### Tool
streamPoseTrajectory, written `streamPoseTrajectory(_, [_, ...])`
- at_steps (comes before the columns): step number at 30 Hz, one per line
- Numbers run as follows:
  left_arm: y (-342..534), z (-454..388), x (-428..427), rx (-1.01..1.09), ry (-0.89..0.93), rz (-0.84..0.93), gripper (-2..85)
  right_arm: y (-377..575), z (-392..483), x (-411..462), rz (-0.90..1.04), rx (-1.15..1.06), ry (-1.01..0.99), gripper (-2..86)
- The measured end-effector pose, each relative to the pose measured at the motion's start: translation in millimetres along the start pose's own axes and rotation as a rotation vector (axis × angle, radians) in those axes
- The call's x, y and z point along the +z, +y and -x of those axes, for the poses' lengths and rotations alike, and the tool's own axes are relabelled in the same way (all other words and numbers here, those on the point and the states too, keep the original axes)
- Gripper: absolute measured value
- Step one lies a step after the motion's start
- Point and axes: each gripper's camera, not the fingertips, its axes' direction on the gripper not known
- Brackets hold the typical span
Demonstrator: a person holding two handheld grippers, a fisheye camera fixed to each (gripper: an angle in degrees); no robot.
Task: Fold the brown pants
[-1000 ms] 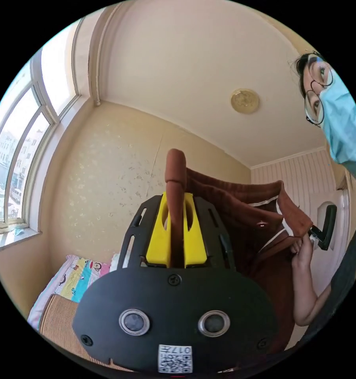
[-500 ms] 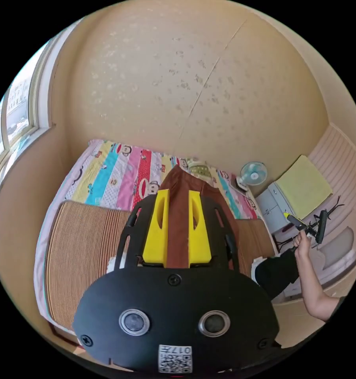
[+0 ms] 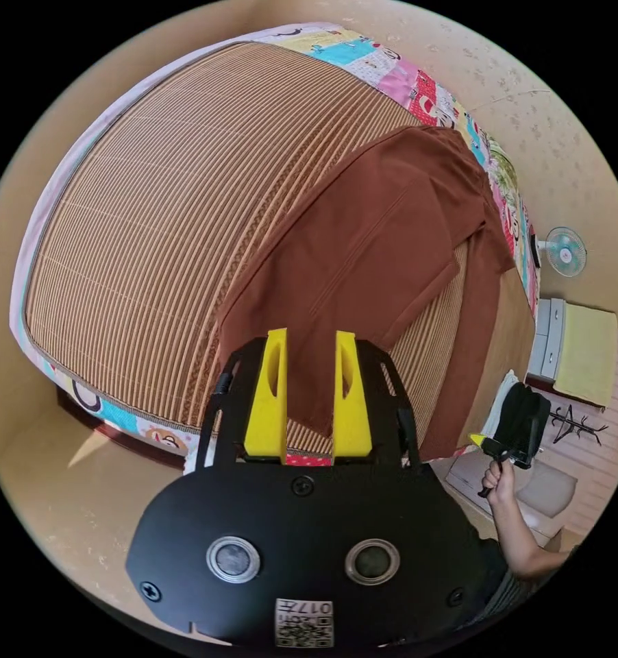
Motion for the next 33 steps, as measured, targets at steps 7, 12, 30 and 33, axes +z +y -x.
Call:
streamPoseTrajectory(7, [-63, 26, -11, -0.025, -0.103, -0.053, 12.0, -59, 35, 59, 0.21, -0.101, -0.022, 8.9])
streamPoseTrajectory(12, [-85, 34, 5, 0.063, -0.156, 0.017, 11.0, -58, 71, 39, 0.222, -0.178, -0.111, 8.5])
streamPoseTrajectory(30, [9, 78, 16, -0.092, 0.195, 0.199, -0.9, 165, -111, -191, -0.16, 0.512, 0.333, 9.0])
streamPoseTrajectory(33, [-8, 62, -6, -0.018, 0.25, 0.123, -0.6, 179, -124, -186, -0.193, 0.546, 0.336, 7.2])
